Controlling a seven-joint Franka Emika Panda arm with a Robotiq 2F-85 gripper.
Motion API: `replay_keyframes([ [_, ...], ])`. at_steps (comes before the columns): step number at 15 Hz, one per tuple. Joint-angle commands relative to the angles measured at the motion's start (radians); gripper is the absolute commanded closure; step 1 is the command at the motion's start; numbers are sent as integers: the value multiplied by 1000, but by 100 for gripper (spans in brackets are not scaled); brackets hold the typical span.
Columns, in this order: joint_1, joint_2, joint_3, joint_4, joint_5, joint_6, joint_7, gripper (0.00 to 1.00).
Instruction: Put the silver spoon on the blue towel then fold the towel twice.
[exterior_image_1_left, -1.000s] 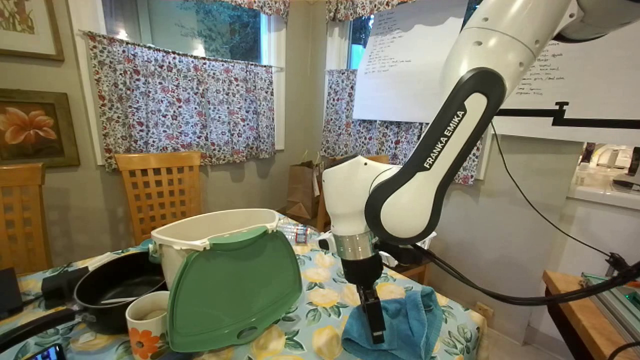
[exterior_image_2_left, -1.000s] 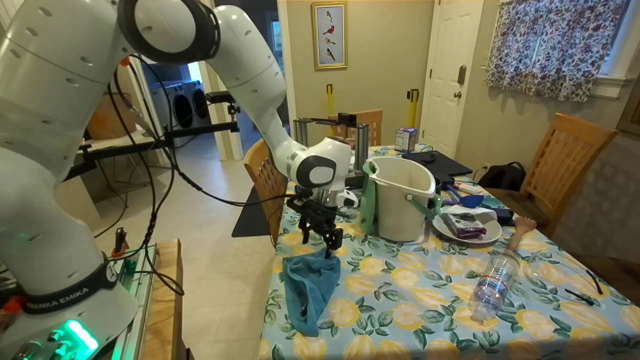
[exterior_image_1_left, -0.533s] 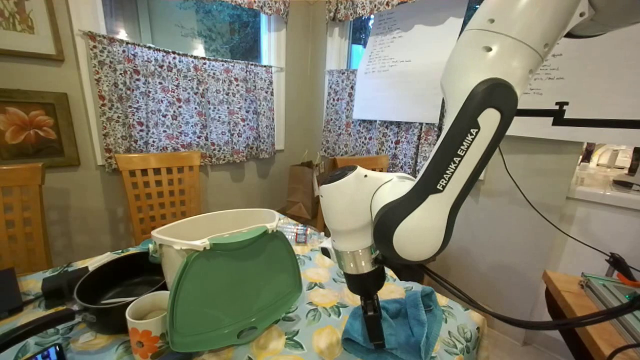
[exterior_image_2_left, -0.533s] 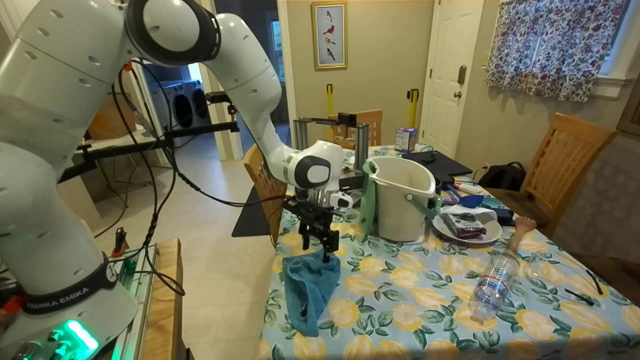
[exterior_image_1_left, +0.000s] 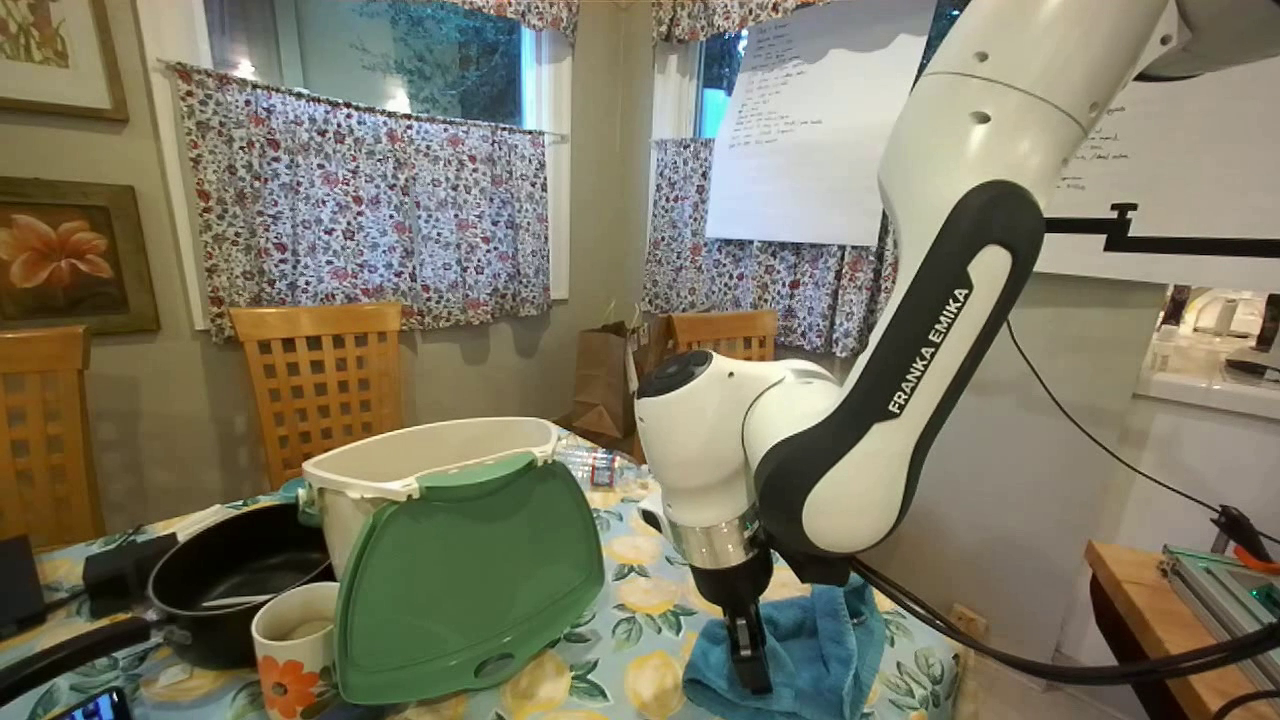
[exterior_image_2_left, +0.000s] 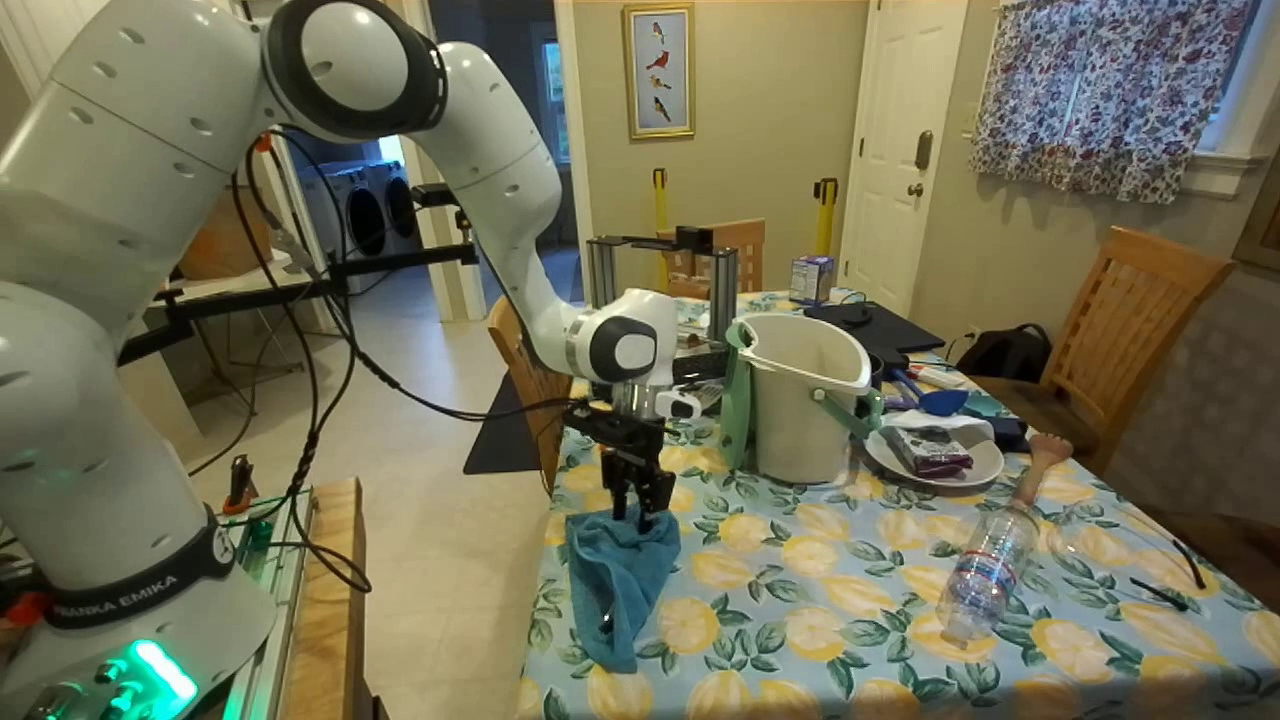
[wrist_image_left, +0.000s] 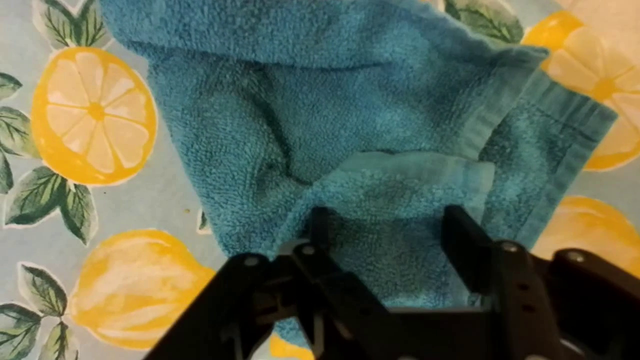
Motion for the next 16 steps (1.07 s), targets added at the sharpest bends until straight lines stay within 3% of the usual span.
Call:
replay_keyframes([
  [1,23,33,-21,32,-51,1,46,70],
  [5,21,44,-23,46,-57,2,53,98],
  [11,-47,-8,21,16,-4,46,1,99],
  [16,-75,-41,4,13,0,145,24,99],
])
